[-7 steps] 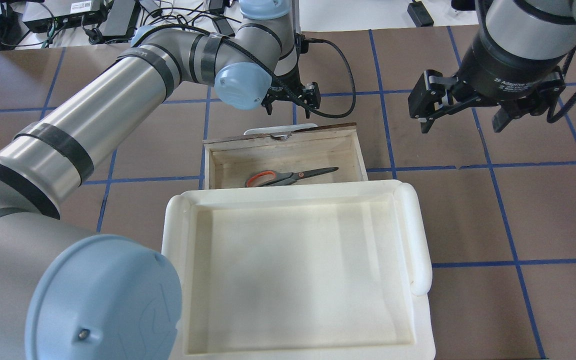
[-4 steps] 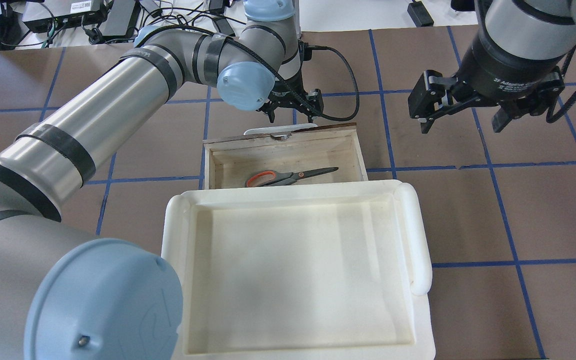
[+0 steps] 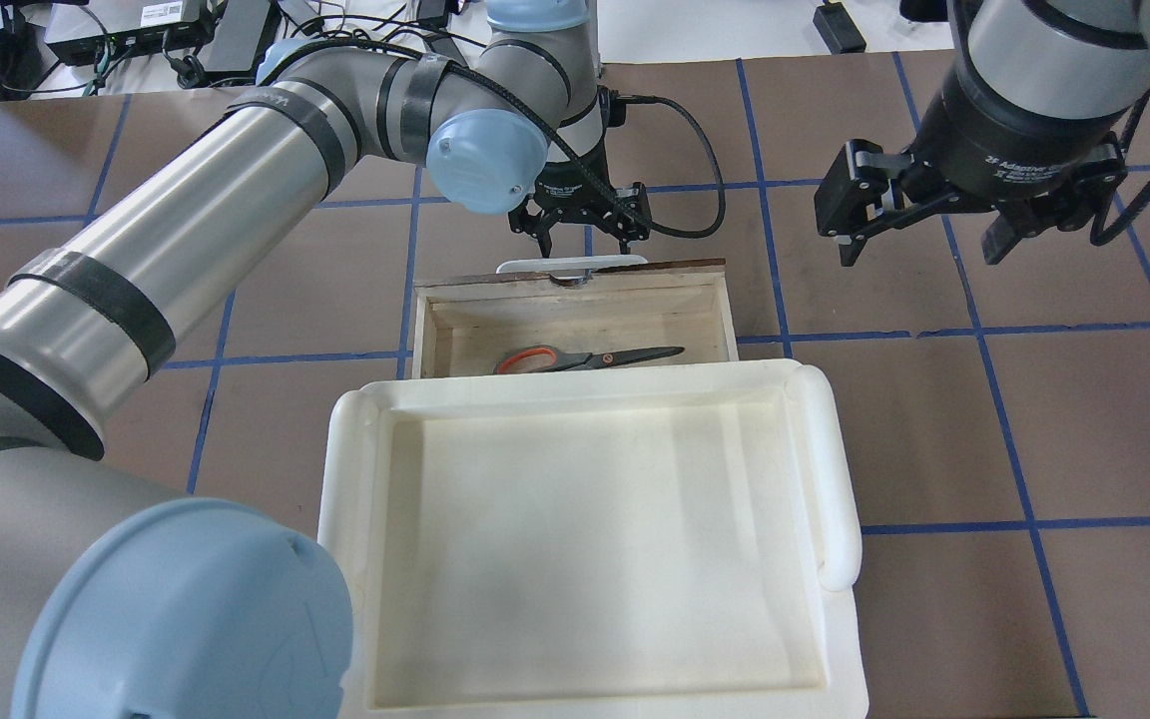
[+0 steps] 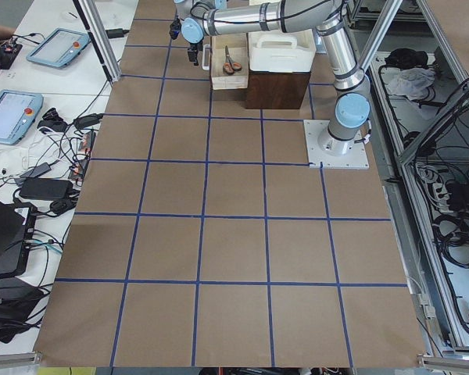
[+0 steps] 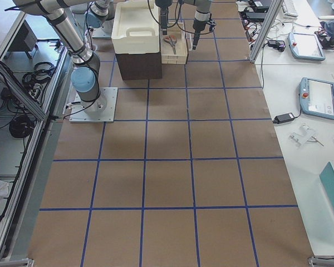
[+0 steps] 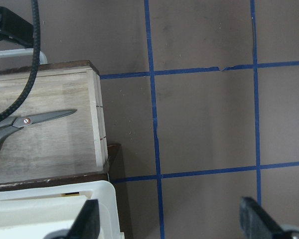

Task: Put scissors in drawer and close it
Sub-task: 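Lower the left gripper onto the drawer front and push it closed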

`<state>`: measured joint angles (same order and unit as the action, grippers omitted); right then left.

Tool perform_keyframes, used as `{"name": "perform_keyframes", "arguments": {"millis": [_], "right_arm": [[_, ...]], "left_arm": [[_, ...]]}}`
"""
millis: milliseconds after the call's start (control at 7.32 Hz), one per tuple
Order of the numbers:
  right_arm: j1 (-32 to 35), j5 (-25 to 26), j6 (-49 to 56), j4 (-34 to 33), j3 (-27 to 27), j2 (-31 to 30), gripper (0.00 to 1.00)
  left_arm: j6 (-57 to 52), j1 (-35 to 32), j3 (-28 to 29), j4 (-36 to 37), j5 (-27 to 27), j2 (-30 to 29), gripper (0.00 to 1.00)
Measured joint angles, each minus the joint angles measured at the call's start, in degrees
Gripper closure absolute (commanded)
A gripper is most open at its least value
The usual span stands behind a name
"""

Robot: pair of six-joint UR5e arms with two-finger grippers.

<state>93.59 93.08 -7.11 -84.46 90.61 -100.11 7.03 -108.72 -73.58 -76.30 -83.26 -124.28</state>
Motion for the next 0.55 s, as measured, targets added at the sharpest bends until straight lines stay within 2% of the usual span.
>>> {"name": "perform_keyframes", "arguments": {"millis": [546], "right_arm": [[-0.1, 0.0, 0.0, 0.0, 0.0, 0.0, 0.00]], "left_arm": [[0.0, 0.0, 0.0, -3.3, 0.2, 1.0, 0.00]]}}
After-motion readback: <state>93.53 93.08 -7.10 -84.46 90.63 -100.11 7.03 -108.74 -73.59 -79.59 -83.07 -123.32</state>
